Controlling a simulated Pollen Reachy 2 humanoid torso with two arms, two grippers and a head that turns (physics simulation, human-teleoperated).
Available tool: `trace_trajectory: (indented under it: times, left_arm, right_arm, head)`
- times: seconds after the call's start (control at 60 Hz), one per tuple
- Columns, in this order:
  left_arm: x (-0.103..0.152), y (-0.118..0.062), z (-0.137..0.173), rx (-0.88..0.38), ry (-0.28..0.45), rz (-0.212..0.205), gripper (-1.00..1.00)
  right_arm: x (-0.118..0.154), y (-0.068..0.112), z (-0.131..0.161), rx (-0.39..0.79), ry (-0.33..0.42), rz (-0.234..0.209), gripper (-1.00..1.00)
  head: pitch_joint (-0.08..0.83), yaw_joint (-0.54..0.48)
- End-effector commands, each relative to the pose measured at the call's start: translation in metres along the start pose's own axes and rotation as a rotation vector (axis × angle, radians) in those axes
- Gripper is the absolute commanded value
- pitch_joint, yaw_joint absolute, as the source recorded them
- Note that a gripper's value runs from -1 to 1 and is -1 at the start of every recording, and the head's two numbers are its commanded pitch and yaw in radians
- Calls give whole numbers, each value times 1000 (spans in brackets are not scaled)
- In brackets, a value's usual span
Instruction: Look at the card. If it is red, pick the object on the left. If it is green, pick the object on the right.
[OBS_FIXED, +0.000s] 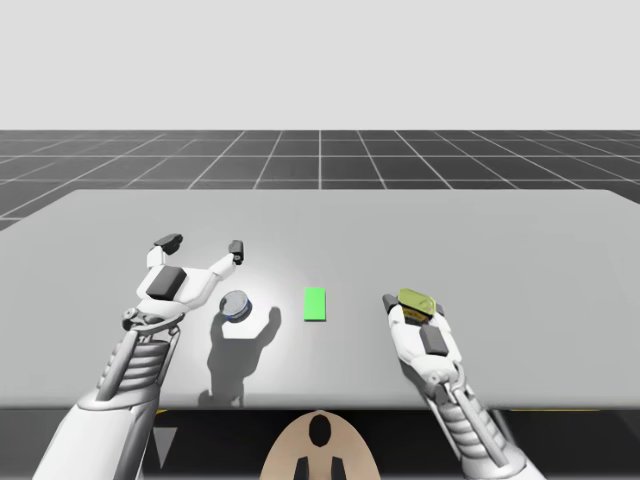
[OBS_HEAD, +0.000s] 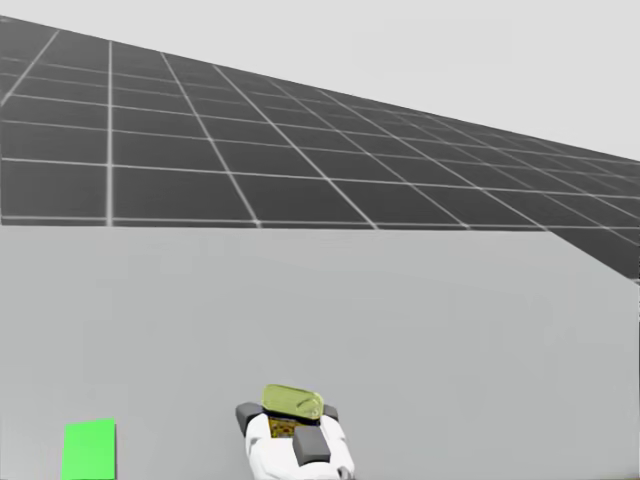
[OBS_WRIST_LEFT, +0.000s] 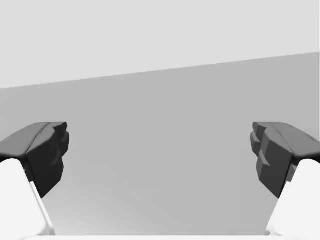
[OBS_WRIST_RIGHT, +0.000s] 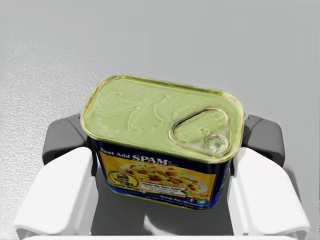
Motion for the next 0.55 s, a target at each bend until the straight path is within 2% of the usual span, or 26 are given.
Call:
trace_trajectory:
  times: [0.017, 0.067, 0.183, 0.283, 0.4, 0.417, 0.45, 0.483, 0.55]
  left_arm:
    - [1, 1, 0, 5, -3, 4, -1000]
    - [1, 1, 0, 7, -3, 5, -1000]
    - [0, 1, -1, 5, 1, 3, -1000]
    - [0, 1, -1, 6, -2, 4, -1000]
    - [0, 2, -1, 7, -1, 4, -1000]
    - [0, 2, -1, 7, -1, 3, -1000]
    - [0, 2, -1, 7, -2, 3, -1000]
    - [1, 2, -1, 7, -4, 4, -1000]
    - [1, 3, -2, 9, -6, 4, -1000]
  right_arm:
    - [7, 16, 19, 51, -17, -67, 1000]
    - [16, 15, 24, 59, -44, -68, 1000]
    - [60, 10, 45, 77, -168, -69, 1000]
    - [84, 9, 56, 90, -234, -72, 1000]
    - [118, 8, 74, 103, -348, -46, 1000]
    - [126, 7, 79, 105, -391, -29, 1000]
    - [132, 7, 83, 106, -423, -18, 1000]
    - [142, 6, 90, 106, -504, -2, 1000]
    - [159, 5, 104, 102, -605, 8, 1000]
  head:
    - [304, -435]
    - [301, -435]
    - [290, -441]
    - [281, -450]
    - [273, -459]
    - [270, -461]
    - [269, -464]
    - [263, -469]
    - [256, -475]
